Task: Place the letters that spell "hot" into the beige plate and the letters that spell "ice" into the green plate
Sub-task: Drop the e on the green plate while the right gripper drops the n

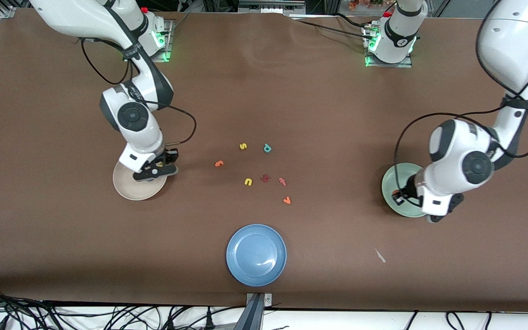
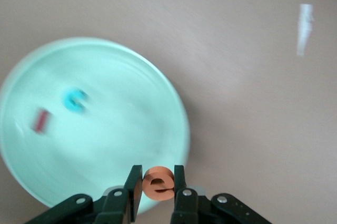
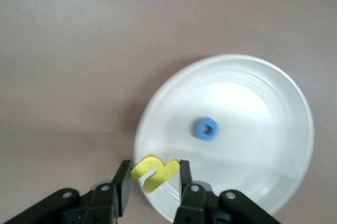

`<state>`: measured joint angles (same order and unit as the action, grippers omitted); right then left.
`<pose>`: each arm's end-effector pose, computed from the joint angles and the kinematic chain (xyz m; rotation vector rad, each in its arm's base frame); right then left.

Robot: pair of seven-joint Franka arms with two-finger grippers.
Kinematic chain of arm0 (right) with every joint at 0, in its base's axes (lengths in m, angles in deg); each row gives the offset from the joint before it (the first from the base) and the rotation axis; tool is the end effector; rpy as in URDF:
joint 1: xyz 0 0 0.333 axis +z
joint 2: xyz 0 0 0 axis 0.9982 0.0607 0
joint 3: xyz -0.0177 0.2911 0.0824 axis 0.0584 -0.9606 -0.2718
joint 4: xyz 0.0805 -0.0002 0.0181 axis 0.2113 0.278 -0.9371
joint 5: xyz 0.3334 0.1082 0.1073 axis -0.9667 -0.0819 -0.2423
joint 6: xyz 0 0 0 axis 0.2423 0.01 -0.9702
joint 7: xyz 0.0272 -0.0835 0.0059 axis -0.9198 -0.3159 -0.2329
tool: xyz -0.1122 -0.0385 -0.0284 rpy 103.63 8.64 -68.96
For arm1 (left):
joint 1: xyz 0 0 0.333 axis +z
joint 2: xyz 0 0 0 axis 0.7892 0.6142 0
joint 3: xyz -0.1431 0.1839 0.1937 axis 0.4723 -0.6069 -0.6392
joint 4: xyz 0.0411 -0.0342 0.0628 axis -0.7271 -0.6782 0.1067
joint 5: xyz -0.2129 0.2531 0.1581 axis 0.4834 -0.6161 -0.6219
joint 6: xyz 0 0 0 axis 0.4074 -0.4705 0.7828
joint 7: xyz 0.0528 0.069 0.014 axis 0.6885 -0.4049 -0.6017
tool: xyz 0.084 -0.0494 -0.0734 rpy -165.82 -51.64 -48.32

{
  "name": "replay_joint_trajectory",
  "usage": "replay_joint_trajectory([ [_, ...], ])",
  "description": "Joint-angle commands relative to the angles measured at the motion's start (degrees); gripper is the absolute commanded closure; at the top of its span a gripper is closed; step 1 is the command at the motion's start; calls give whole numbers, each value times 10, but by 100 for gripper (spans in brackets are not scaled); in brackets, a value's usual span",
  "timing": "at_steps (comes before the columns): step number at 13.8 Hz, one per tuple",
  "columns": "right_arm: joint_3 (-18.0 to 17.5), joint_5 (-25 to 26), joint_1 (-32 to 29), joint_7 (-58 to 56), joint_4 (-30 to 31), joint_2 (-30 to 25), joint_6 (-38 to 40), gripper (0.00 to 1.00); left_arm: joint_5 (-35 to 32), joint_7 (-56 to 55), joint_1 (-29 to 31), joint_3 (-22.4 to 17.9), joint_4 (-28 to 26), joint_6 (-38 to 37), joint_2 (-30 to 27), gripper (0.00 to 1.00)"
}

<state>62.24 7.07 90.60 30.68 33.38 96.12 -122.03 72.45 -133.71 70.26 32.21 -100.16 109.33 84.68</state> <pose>0.5356 0.1707 0.2403 2.9295 0.4324 0.0049 0.6323 -0.0356 0.2473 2.9545 0.9139 -0.1385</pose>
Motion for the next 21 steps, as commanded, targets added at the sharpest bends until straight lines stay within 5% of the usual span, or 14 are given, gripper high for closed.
replay_joint_trajectory([
  [1,14,0,-7,-39,38,-26,-14,59,-36,68,9,-2,-7,-14,9,77],
  [2,17,-1,-7,-39,41,-23,-23,15,-43,76,11,-3,-7,-19,14,72],
  [3,17,-11,-7,-34,41,-20,-25,1,-47,77,12,-4,-6,-19,16,52],
  [4,17,-25,-7,-34,40,-20,-23,1,-48,79,12,-3,-4,-19,15,8],
  [5,17,-35,-7,-33,39,-20,-22,1,-53,90,13,-3,-3,-19,11,0],
  [8,12,-36,-6,-30,38,-19,-21,1,-54,134,14,3,55,-71,-14,0],
  [14,-69,-34,25,170,-16,33,-25,1,-46,277,12,51,268,-382,-44,0],
  [21,-72,7,89,199,-80,116,-86,1,-45,377,14,62,299,-417,-97,0],
])
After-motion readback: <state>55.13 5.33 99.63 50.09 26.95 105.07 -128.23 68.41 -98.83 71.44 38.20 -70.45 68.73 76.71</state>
